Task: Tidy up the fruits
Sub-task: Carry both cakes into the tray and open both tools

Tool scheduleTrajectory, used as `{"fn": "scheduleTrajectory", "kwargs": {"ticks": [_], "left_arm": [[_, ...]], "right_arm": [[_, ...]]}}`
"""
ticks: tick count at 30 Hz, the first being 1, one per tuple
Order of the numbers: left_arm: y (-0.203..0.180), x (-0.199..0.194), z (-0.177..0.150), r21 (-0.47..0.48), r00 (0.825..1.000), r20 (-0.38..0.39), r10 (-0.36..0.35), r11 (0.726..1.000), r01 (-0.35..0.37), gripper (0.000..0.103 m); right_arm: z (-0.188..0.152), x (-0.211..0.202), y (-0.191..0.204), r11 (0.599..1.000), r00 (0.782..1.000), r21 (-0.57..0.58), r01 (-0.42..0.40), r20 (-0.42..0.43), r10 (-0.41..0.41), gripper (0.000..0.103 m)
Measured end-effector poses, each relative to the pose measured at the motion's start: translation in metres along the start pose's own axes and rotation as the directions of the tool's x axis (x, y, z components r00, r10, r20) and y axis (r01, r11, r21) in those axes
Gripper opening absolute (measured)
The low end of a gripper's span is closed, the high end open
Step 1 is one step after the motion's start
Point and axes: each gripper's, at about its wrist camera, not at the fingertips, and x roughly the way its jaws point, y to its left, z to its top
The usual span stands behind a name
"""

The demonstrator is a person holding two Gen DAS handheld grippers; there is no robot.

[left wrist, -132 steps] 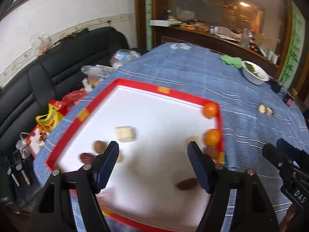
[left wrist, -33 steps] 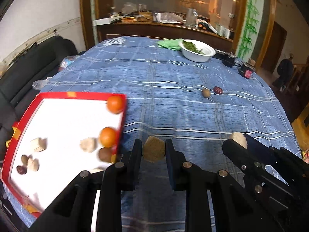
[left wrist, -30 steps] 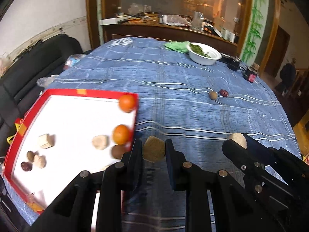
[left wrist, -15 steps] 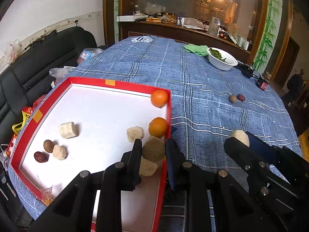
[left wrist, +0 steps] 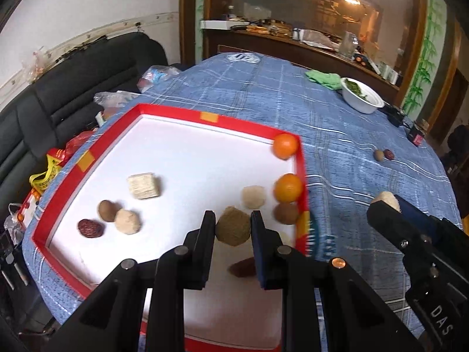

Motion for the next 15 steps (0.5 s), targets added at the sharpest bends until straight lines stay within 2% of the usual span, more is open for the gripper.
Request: {"fn": "scheduleTrajectory", "kwargs": {"ticks": [15], "left_arm": [[0.055, 0.001, 0.009, -0.095, 0.997, 0.007, 0.079, 0.992, -0.078, 0.023]], "right_arm": [[0.010, 0.027, 0.053, 0.992, 0.995, -0.071, -0.102, -0.023, 0.101, 0.031]]}}
